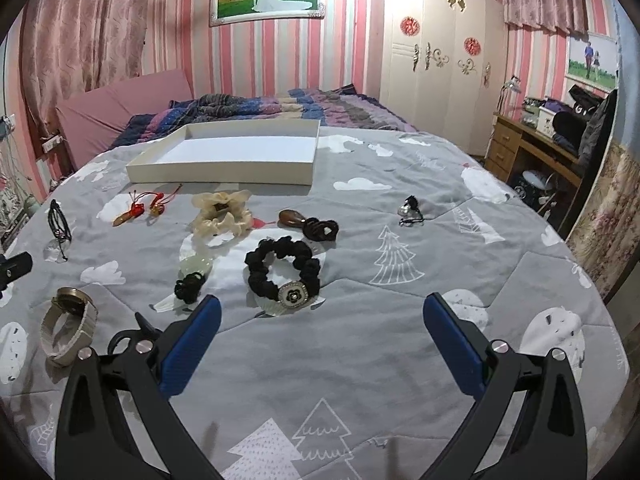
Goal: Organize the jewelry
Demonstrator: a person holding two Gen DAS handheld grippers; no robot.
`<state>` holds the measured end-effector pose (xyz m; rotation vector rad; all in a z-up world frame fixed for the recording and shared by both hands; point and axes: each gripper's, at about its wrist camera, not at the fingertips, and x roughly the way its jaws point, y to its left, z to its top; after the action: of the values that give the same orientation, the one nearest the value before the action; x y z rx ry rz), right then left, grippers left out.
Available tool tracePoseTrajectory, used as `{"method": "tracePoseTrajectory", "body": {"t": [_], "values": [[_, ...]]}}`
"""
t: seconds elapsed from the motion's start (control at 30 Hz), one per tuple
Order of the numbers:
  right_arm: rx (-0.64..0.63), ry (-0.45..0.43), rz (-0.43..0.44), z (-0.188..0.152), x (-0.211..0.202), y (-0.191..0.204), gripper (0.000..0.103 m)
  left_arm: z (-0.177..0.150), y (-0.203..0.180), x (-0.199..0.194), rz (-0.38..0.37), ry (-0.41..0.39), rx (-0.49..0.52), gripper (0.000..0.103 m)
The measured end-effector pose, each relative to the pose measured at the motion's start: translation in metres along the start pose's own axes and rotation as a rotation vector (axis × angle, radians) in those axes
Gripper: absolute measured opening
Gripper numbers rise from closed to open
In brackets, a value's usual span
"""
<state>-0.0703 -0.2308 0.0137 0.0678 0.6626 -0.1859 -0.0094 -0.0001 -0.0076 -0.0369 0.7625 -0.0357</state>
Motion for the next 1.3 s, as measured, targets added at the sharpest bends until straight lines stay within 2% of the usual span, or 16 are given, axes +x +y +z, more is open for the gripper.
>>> {"method": "tracePoseTrajectory", "body": {"t": [0.37, 0.6, 0.77, 1.3], "values": [[0.005, 0.004, 0.000, 0.003, 0.001, 0.001, 0.101, 0.000, -0.001, 0.002, 0.004, 0.009, 0.003, 0.100], [0.015, 0.043, -0.030, 0.002, 0.009, -0.003, 0.101, -0.001, 0.000, 0.003, 0.009, 0.012, -0.002, 0.100], [0.032, 0.067, 0.024, 0.001, 0.011, -0.006, 0.101, -0.001, 0.001, 0.004, 0.014, 0.013, -0.001, 0.100], [0.027, 0.079, 0.022, 0.005, 0.013, -0.006, 0.101, 0.001, 0.002, 0.010, 0.022, 0.036, -0.009, 0.100]]}}
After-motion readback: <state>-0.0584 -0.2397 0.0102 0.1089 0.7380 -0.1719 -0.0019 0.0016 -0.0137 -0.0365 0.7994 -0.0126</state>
